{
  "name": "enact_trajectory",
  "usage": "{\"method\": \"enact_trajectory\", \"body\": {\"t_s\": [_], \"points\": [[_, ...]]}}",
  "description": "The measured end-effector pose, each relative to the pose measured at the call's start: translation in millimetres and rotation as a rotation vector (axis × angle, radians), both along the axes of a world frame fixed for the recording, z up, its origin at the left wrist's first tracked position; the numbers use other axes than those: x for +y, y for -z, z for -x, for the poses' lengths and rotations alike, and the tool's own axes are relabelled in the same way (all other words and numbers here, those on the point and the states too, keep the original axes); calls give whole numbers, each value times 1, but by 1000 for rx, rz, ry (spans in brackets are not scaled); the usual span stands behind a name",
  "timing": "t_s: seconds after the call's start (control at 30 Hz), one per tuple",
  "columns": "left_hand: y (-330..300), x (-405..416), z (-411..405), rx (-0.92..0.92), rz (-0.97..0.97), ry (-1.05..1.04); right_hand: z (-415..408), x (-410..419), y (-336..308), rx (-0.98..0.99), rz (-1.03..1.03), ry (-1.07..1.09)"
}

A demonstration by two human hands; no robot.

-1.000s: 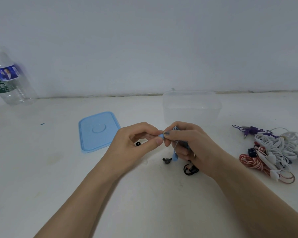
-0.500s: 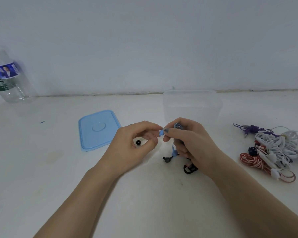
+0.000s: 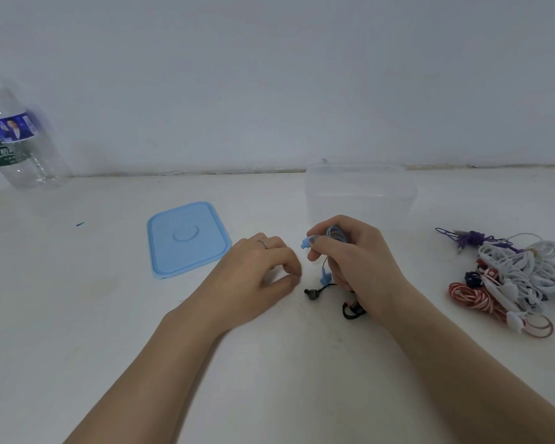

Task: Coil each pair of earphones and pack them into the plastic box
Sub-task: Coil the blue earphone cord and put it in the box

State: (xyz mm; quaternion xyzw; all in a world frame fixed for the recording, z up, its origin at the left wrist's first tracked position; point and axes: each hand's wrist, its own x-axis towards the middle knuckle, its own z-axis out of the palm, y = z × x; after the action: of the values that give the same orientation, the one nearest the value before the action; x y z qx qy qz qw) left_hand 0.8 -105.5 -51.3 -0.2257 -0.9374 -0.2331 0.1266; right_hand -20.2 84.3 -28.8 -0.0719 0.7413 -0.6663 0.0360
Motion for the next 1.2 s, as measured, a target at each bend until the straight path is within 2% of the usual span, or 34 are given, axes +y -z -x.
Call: {"method": "enact_trajectory", "body": {"t_s": [0.2,0.4,0.9,1.2], "points": [[-9,3,-4,-55,-288,-75,-4,0,-6,-5,41,-59],[-17,7,-9,-69,-406,-91,-6,0,-7,-10,59,-87],[-17,8,-12,-16,-450,-79,-6,-1,-5,57,1,-100],[-18,5,-10,32,-460,-46,-3,2,-4,-16,45,-117]]}}
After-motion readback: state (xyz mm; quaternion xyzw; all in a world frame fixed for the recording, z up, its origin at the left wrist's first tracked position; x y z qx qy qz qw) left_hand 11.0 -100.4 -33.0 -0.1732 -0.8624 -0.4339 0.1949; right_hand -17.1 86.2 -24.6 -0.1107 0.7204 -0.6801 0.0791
